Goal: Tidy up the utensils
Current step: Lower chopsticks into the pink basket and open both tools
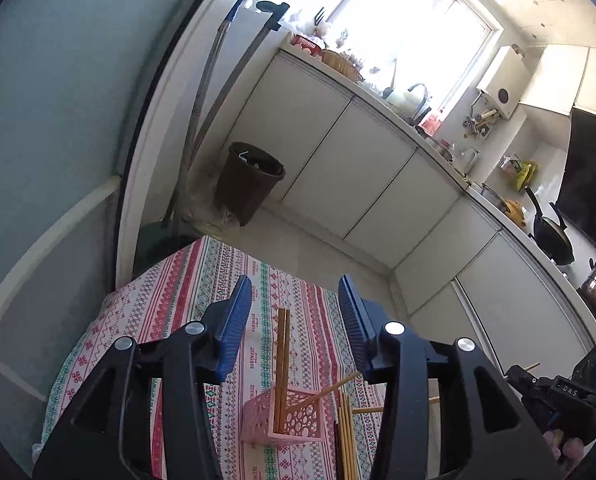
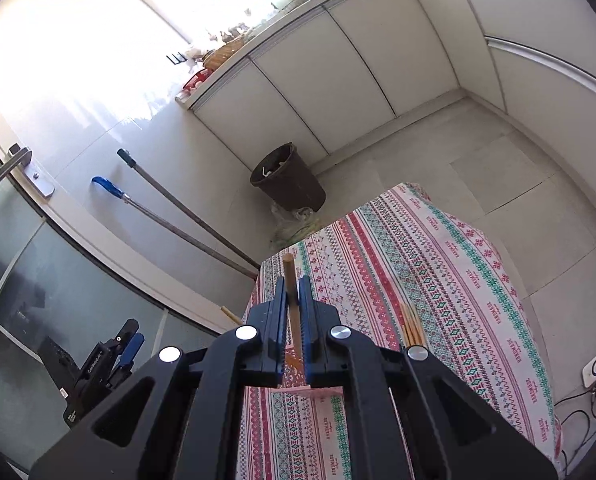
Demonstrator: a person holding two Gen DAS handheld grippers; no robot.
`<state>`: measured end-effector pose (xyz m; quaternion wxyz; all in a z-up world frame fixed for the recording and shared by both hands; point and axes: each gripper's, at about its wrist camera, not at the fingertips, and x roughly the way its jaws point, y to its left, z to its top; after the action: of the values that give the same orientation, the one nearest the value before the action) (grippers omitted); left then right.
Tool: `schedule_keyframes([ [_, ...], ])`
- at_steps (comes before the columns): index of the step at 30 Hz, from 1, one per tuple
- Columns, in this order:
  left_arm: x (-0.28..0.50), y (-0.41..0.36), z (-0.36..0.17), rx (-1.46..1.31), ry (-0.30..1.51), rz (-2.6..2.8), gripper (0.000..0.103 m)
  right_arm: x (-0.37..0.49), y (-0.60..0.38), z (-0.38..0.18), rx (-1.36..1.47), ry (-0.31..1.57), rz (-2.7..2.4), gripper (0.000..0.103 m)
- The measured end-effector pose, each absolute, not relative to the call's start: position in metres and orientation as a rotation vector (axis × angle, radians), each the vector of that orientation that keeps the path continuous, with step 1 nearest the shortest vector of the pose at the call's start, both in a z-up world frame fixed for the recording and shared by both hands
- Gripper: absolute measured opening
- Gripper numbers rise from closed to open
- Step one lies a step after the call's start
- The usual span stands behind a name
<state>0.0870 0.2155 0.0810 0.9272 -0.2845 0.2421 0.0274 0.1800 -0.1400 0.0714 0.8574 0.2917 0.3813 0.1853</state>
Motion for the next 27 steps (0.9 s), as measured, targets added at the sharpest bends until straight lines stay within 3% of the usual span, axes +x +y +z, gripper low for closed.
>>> schedule_keyframes([
  [8,0.089,0.211,0.081,-0.559,0.51,0.034,0.042,0.208,-0.092,0.031,0.62,0.935,0.427,0.007],
  [10,0.091,0.21,0.08,-0.554,0.519,0.029,0.042,0.213,-0.082,0.023,0.644,0.957,0.458,0.011],
  [13,0.091,0.208,0.078,-0.549,0.525,0.02,0.042,0.214,-0.077,0.019,0.676,0.966,0.472,0.031],
  [19,0.094,0.201,0.076,-0.535,0.541,0.003,0.047,0.208,-0.082,0.024,0.669,0.944,0.464,0.034],
  [21,0.096,0.194,0.074,-0.525,0.554,-0.006,0.049,0.207,-0.086,0.023,0.671,0.944,0.451,0.041],
  [26,0.103,0.168,0.066,-0.465,0.592,-0.045,0.063,0.206,-0.112,0.015,0.727,0.932,0.368,0.085],
  [27,0.104,0.163,0.064,-0.455,0.597,-0.049,0.066,0.206,-0.121,0.012,0.748,0.929,0.337,0.088],
])
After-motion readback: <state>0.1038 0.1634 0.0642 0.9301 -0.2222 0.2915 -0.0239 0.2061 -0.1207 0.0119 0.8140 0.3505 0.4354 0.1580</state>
